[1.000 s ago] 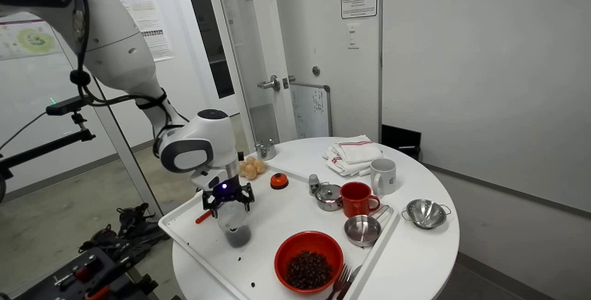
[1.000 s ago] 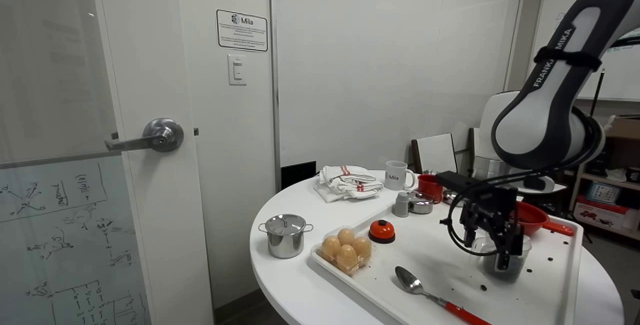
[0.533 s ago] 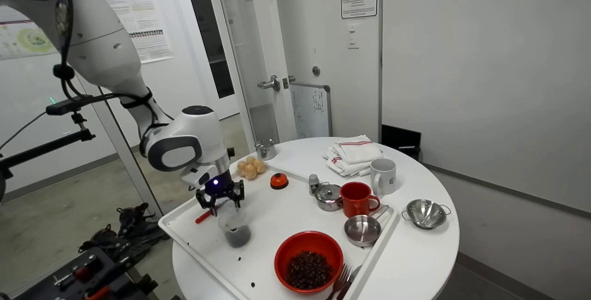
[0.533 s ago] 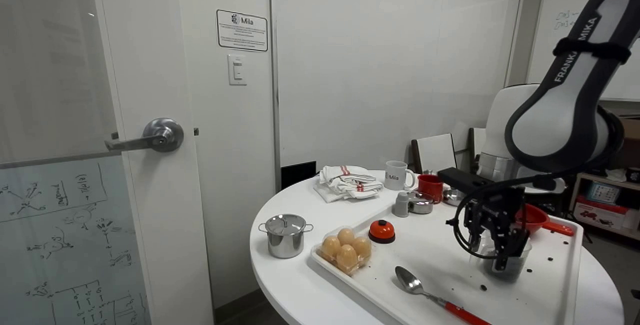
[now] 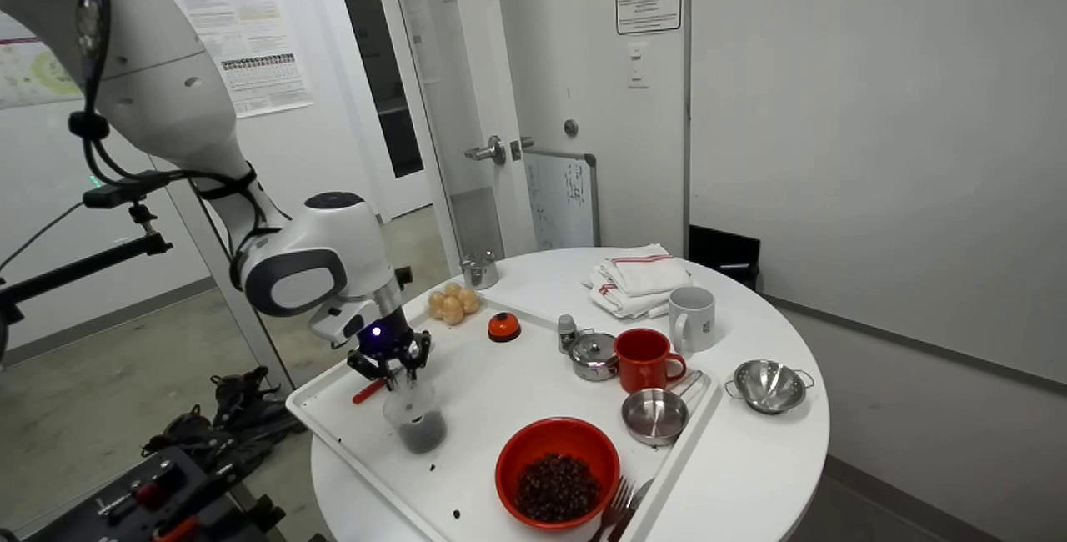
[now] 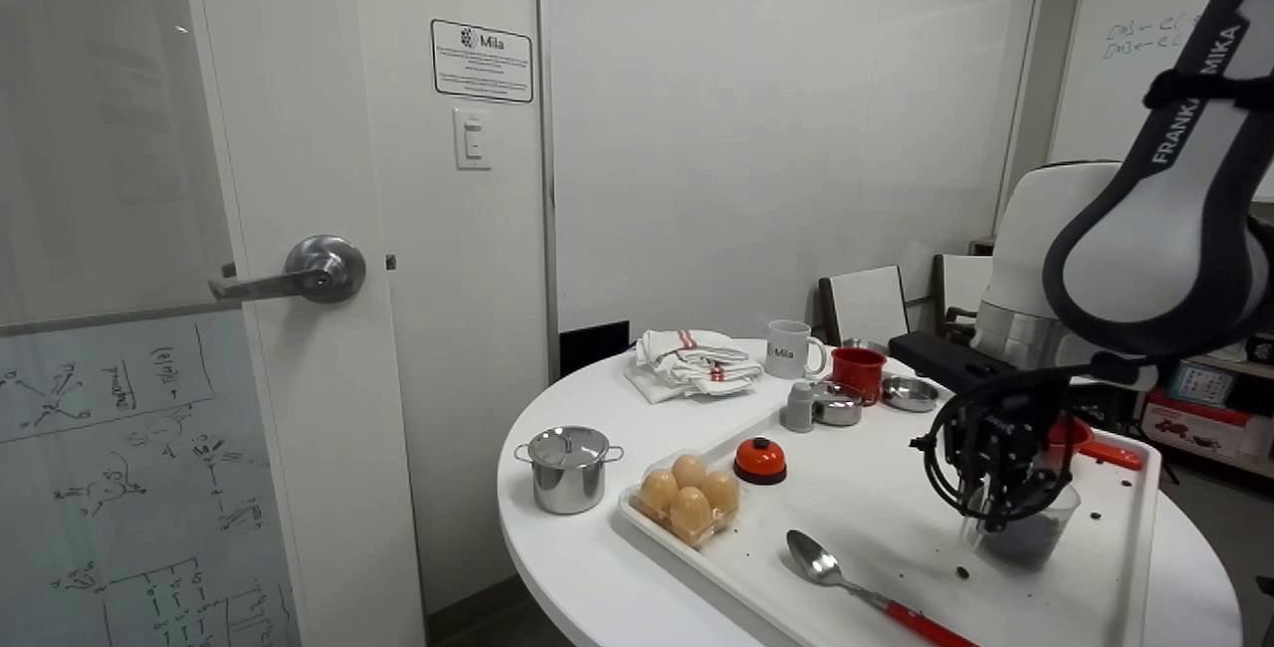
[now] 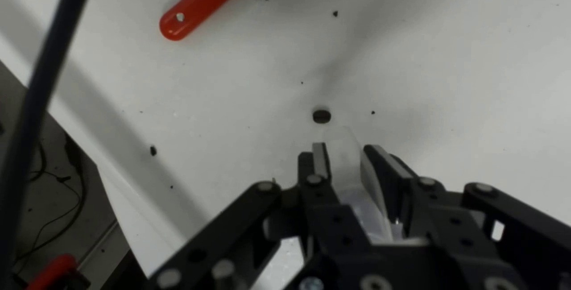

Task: Get the colourless jug and pour some of its contents into the brown bowl

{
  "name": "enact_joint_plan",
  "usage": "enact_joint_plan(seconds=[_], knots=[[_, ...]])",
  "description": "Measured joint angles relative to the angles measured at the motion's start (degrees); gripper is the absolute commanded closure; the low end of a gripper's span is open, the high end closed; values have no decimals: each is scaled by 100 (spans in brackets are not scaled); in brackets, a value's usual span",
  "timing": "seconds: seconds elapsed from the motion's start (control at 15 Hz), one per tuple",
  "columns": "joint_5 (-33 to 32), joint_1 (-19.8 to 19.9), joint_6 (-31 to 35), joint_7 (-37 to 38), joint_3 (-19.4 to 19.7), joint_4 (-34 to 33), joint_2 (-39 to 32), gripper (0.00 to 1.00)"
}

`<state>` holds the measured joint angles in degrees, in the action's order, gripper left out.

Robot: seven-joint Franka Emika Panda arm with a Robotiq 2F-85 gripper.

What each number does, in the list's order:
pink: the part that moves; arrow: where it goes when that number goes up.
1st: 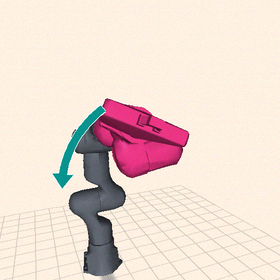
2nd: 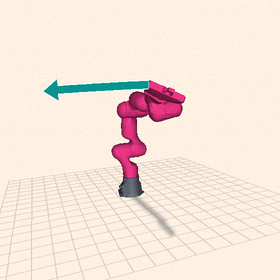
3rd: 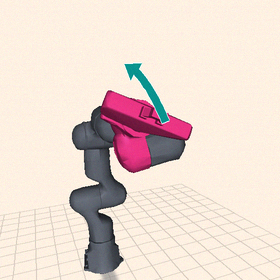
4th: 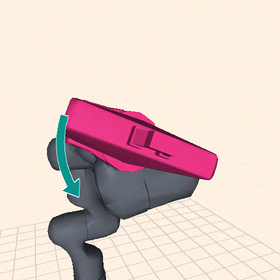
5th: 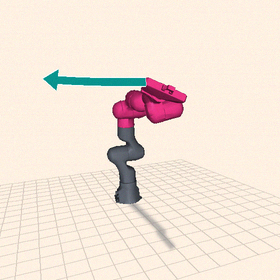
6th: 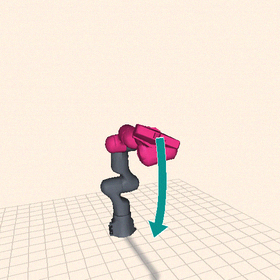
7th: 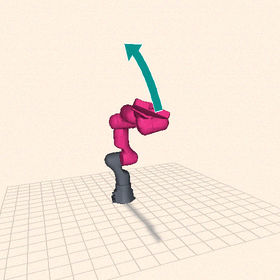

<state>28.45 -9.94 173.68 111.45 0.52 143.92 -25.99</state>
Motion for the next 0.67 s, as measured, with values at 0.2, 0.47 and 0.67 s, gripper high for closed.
enact_joint_plan(seconds=[0.2, 0.47, 0.67], knots=[[-159, 0, -2, -20, 70, 17, 64, 93], [-665, -32, -5, -61, 342, 17, 210, 93], [-984, -31, -71, -188, 580, 13, 448, 93]])
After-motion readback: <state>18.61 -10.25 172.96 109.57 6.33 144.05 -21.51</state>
